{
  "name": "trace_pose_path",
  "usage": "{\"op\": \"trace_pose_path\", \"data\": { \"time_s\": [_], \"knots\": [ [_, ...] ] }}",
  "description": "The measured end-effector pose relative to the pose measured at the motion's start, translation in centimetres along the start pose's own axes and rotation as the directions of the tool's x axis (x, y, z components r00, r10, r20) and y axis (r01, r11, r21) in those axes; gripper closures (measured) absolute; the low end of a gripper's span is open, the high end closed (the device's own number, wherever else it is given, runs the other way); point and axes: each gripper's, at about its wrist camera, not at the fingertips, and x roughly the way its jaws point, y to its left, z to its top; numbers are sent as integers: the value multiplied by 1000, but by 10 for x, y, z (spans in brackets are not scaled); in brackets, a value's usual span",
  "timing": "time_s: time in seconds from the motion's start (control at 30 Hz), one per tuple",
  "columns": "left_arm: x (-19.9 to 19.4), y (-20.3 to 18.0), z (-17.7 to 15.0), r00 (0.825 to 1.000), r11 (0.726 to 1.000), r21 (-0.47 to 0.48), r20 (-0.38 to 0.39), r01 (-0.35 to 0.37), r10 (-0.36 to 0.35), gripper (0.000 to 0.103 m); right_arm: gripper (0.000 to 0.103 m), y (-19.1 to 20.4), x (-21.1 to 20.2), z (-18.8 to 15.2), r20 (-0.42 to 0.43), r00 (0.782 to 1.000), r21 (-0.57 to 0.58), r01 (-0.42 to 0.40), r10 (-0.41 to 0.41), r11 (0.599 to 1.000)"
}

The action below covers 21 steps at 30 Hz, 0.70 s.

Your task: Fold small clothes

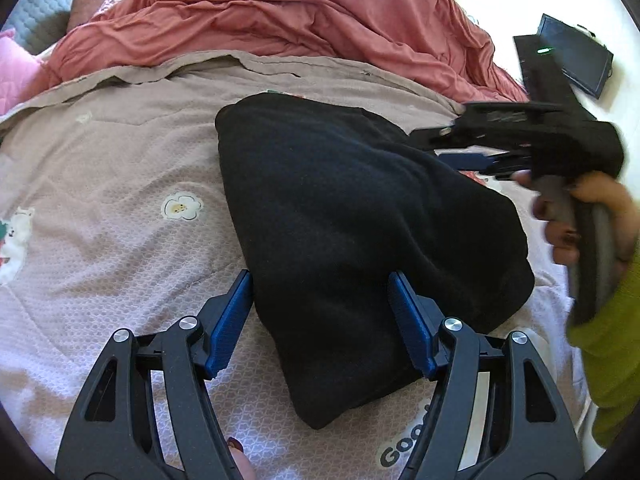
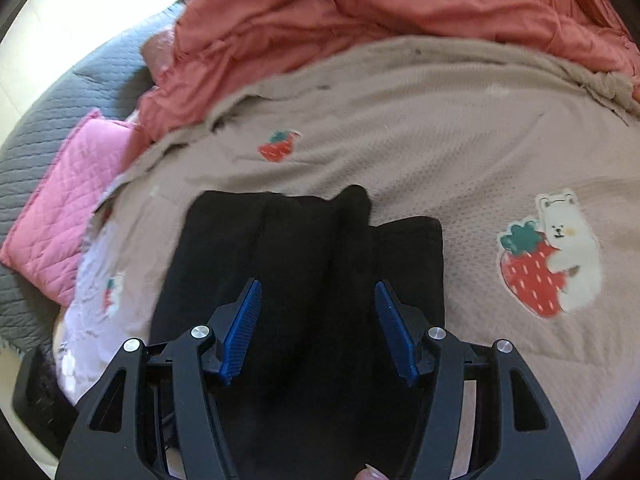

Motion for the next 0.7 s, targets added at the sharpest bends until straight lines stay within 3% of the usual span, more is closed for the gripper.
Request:
{"op": "trace_pose_path", "data": {
  "time_s": [0.1,0.13,0.17,0.3,0.43,0.5,0.63,0.7],
  "knots": [
    [1,0,-1,1000,1000,-1,1,9,-9,42,52,-2,13,4,-25,999,20,-36,37,999],
    [0,0,-1,1000,1000,0,2,11,-11,42,72,-1,15,5,-29,996,32,-79,79,996],
    [0,0,-1,1000,1000,1,4,14,-14,42,78,0,13,6,-24,996,31,-91,91,995],
    [-1,5,-1,999,999,-16,9,34,-34,42,79,4,11,9,-13,995,10,-94,94,996],
    [-4,4,-2,999,999,-16,17,42,-41,42,64,-5,20,12,-31,988,74,-147,150,986],
    [-4,4,-3,999,999,-13,17,40,-39,42,64,-6,23,13,-30,986,92,-163,166,982],
    [-6,6,-4,999,999,-20,25,46,-45,42,86,6,15,10,12,988,29,-157,156,987],
    [-9,7,-3,998,999,-20,37,46,-45,42,88,14,3,8,51,988,-13,-144,145,989]
  ]
}}
